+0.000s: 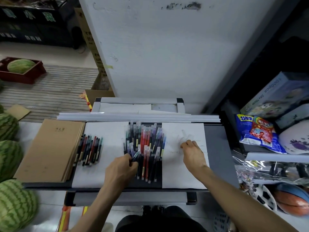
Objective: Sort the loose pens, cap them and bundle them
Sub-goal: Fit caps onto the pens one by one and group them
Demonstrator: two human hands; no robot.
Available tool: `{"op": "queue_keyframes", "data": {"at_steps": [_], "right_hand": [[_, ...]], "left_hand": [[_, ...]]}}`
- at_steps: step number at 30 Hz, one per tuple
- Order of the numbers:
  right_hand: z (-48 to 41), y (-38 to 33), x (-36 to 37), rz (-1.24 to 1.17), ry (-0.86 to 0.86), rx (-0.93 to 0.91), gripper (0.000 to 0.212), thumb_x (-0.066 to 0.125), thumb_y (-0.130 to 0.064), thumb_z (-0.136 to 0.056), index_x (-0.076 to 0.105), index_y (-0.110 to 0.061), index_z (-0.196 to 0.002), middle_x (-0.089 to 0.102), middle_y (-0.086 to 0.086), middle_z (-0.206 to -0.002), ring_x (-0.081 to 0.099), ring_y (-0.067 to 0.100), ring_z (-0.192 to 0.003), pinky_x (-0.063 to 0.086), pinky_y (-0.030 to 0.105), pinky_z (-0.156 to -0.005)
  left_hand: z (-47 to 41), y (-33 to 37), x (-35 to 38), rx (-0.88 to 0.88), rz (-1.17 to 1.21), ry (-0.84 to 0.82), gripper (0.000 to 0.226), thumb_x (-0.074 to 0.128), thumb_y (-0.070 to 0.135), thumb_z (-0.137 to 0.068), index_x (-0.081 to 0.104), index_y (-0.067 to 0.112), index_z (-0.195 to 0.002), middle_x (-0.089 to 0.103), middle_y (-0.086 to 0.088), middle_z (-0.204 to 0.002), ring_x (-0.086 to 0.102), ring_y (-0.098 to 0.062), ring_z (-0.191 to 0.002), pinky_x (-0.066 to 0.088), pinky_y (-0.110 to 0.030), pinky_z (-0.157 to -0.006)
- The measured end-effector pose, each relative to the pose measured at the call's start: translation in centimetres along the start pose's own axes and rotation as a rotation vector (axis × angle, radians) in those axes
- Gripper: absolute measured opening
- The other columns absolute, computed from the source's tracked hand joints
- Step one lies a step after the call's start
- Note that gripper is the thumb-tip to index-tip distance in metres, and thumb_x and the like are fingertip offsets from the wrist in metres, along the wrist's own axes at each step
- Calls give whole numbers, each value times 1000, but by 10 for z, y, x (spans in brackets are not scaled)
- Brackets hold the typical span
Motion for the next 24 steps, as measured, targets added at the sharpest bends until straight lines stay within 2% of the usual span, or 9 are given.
{"op": "queue_keyframes", "data": {"at_steps": [2,4,8,11,14,16,19,22,24], "right_hand": [[1,-2,-5,-29,52,14,44,54,4,-92,65,-16,-130,63,0,-124,52,22,-117,46,29,-100],[6,-8,-11,-174,103,42,31,56,-5,-99,68,-17,-126,67,-2,-121,54,21,-115,46,30,-101],[26,-32,-27,-781,135,175,10,65,-16,-101,70,-20,-109,70,-10,-104,64,5,-94,52,21,-85],[42,-56,-36,-1002,121,199,15,69,-15,-99,73,-24,-110,72,-14,-100,66,3,-93,48,11,-80],[52,-79,-44,-1221,55,230,21,70,-12,-99,76,-28,-110,73,-11,-93,67,7,-89,53,18,-83],[56,-93,-54,-1311,47,190,21,69,-12,-100,78,-30,-108,74,-8,-91,67,10,-87,55,22,-82],[59,-107,-74,-1333,49,97,21,68,-16,-101,79,-32,-109,75,-14,-92,65,4,-86,50,16,-78],[60,-115,-88,-1264,9,25,28,66,-9,-101,78,-33,-110,76,-17,-102,68,5,-100,49,14,-85],[61,-117,-94,-1219,-17,-11,31,65,-8,-101,77,-35,-109,75,-17,-105,68,7,-103,49,14,-87]], "left_hand": [[0,0,1,15,26,-8,21,49,36,-96,55,22,-81,65,1,-70,63,-20,-65,55,-36,-64],[1,2,0,56,75,-22,21,46,34,-98,51,22,-81,64,-1,-69,62,-21,-64,52,-37,-60],[4,7,-5,147,177,-44,25,47,33,-100,46,20,-78,61,-2,-62,58,-23,-58,46,-40,-54],[10,10,-15,199,240,-25,28,48,40,-102,48,21,-81,60,-1,-62,56,-20,-56,46,-42,-55],[18,16,-27,261,301,-2,29,45,48,-106,55,27,-89,61,1,-65,56,-18,-55,46,-40,-55],[22,20,-36,295,310,14,30,44,51,-106,58,29,-92,62,1,-66,57,-18,-57,48,-39,-57],[29,25,-50,362,295,41,29,43,55,-104,61,33,-95,63,6,-70,58,-16,-62,49,-36,-60],[33,28,-60,399,265,69,24,45,54,-104,62,38,-98,64,11,-73,59,-13,-65,52,-36,-61],[34,28,-63,408,246,67,21,47,51,-105,62,39,-98,65,12,-75,60,-12,-66,52,-36,-62]]}}
Point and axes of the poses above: each hand's wrist, its own z-axis away from the middle knuckle, its own x-axis out of the palm, y = z × x, the point moved 6 cm from there along -z, towards the middle knuckle
